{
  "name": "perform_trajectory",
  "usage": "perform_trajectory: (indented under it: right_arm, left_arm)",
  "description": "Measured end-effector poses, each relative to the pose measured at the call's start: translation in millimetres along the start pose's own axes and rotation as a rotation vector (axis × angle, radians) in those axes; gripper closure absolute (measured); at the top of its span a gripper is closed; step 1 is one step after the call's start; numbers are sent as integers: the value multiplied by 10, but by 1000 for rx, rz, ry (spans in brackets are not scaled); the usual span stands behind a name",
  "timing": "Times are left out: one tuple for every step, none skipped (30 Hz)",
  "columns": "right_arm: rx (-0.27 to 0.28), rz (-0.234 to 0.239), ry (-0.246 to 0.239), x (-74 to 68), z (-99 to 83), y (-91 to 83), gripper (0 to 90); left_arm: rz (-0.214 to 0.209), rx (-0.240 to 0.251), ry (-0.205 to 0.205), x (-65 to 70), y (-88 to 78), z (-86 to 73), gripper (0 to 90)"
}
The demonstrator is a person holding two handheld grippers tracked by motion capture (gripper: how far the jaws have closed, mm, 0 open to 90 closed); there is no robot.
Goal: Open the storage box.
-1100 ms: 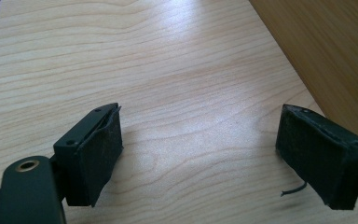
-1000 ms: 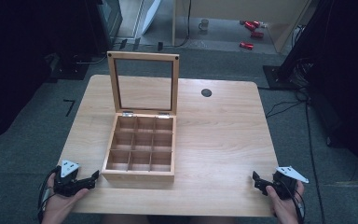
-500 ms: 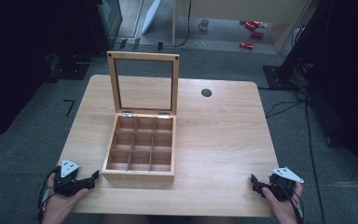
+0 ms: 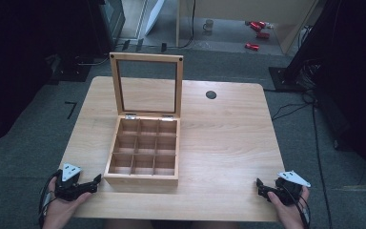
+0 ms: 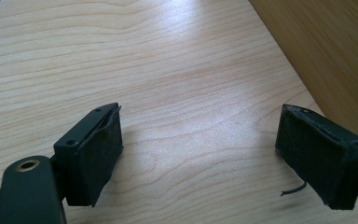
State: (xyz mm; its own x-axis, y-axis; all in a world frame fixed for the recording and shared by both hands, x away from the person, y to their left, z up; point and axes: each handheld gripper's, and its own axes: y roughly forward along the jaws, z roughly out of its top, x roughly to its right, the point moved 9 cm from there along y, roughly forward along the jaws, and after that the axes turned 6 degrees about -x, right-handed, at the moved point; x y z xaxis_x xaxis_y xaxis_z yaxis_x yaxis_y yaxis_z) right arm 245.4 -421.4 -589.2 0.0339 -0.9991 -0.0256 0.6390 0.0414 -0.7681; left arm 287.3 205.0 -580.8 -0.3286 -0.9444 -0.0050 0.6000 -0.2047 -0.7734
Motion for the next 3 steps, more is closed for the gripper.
perform_trajectory:
  right_arm:
    - [0, 0, 0, 0, 0, 0, 27]
    - [0, 0, 0, 0, 0, 0, 27]
    - [0, 0, 0, 0, 0, 0, 27]
  left_arm:
    - [0, 0, 0, 0, 0, 0, 152]
    - [-1, 1, -1, -1, 0, 0, 152]
    - [-1, 1, -1, -1, 0, 0, 152]
